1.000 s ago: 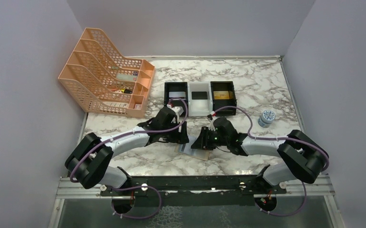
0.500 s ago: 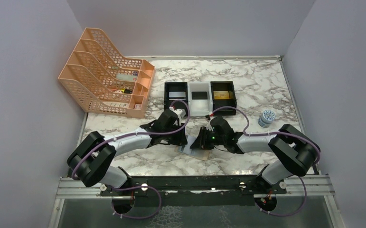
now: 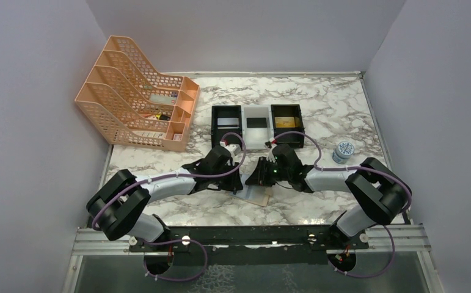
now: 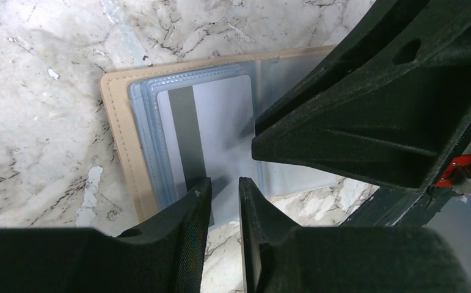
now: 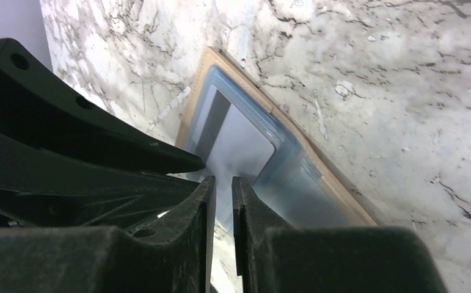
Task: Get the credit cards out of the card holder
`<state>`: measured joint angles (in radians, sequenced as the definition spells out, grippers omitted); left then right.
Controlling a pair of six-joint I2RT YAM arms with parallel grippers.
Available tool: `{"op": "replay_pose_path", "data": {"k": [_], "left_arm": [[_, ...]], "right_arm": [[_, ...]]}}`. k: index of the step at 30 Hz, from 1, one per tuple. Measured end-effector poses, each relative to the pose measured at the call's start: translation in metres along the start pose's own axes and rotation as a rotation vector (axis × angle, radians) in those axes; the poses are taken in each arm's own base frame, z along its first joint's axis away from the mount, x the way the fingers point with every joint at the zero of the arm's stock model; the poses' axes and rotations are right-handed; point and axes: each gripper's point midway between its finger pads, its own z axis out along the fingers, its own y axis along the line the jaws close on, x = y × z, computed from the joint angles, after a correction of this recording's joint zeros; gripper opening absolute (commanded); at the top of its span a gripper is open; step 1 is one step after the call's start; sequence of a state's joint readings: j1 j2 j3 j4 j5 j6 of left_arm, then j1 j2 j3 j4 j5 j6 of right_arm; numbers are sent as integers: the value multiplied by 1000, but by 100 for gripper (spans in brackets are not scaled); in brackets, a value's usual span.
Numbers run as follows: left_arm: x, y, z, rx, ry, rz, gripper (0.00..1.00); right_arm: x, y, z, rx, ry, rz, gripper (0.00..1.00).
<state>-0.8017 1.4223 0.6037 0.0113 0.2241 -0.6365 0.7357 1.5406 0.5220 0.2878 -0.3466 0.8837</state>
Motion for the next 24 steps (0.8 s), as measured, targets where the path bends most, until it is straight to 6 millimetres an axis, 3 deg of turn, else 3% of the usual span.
{"op": "replay_pose_path", "data": {"k": [7,11,22,24], "left_arm": [[-4,7,-6,-47,-46,-9,39],[-9,16,-9,-107,-69,0,39],[-10,21,-4,-129,-51,29,27],[-8,21,-6,-126,-54,29,26]], "right_arm": [[-1,2,1,-2,3,22,19],[6,-4,0,13,15,43,19],[7,-10,7,15,33,59,17],[6,-9,8,11,33,59,10]]}}
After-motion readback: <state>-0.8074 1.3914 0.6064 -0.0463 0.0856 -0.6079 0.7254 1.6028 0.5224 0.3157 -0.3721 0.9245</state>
